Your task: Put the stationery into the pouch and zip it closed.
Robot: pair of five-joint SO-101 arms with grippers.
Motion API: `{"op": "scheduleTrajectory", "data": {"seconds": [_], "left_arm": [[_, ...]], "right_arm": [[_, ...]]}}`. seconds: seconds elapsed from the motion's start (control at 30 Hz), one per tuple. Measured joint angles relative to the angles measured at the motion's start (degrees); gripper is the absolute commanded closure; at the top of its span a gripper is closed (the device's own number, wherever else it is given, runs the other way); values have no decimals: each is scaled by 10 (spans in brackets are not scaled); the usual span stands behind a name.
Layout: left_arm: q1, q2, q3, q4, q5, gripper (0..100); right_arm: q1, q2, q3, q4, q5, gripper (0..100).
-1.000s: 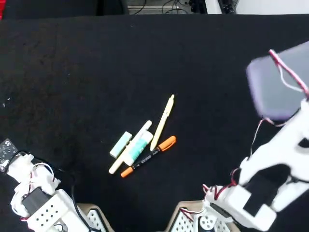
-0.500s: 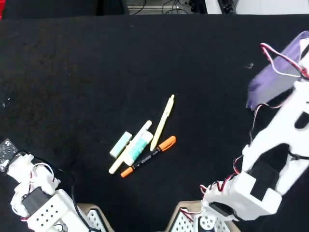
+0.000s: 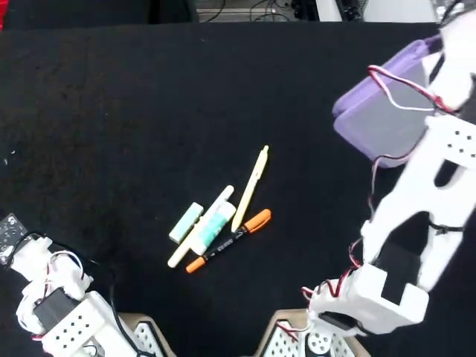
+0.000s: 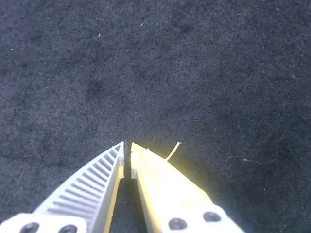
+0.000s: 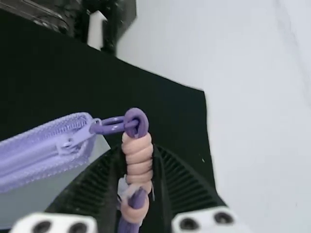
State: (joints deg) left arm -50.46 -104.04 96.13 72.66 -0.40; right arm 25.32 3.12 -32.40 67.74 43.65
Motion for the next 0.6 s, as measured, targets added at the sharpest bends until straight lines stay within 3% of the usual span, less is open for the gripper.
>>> {"op": "scheduleTrajectory", "data": {"seconds": [0.6], "left_arm": [[0, 0, 0, 0, 0, 970]], "right_arm": [[-293, 174, 0, 0, 0, 988]]}}
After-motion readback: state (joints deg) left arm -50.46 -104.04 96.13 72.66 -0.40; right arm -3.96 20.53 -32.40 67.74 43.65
